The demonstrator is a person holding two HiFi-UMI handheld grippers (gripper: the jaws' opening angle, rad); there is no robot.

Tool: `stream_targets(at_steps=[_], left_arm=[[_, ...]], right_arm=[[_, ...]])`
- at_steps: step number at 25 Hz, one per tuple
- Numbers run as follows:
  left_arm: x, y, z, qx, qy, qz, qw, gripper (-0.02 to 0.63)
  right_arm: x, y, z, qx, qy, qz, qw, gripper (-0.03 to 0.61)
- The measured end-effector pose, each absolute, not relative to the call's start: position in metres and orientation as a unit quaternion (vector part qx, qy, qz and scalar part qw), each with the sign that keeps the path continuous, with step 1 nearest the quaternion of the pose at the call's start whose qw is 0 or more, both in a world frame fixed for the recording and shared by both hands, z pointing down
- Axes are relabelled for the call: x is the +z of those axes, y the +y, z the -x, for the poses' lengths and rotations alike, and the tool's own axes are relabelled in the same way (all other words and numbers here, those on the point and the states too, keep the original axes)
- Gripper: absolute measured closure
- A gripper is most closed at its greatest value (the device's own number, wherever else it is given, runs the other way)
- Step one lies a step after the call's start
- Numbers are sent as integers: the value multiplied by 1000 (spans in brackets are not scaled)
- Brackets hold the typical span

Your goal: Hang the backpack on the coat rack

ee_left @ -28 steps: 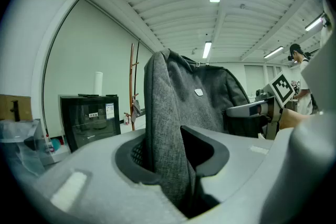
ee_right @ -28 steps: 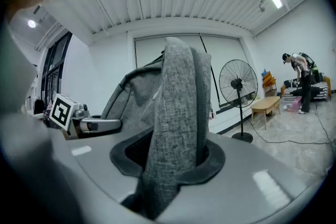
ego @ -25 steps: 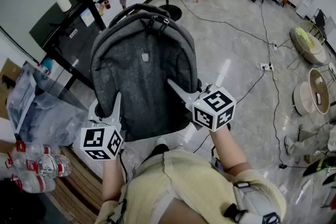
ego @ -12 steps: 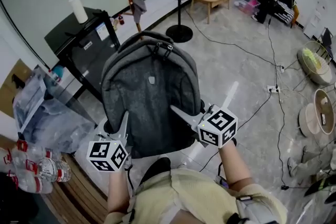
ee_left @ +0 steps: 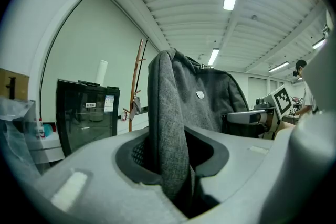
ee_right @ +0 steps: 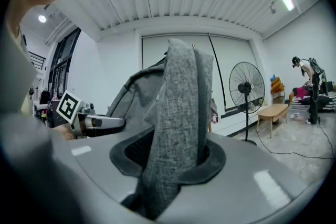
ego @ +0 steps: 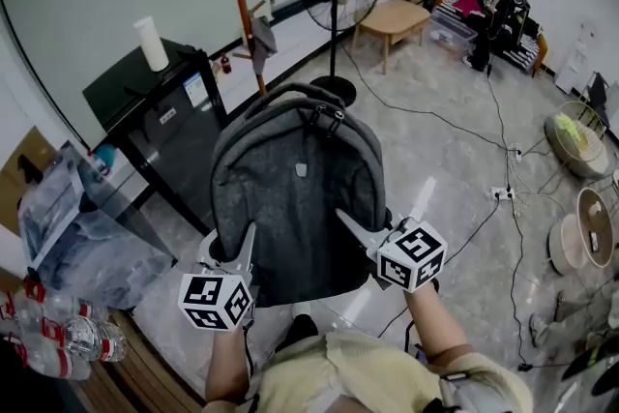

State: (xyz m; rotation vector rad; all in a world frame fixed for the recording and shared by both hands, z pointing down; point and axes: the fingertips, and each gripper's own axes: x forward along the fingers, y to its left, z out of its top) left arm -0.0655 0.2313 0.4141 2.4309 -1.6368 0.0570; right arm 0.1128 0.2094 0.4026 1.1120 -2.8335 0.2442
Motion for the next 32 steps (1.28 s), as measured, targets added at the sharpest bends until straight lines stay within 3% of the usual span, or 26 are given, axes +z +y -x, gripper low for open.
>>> stream_targets(at_steps=[21,32], left_arm=[[421,82,144,6,-534,-839,106,492],[399,5,139,-10,-521,-849,86,491]], right_arm=[[402,65,-36,89,-912,-397,57,446],[377,-12,-40,65,-907,-412,56,446]])
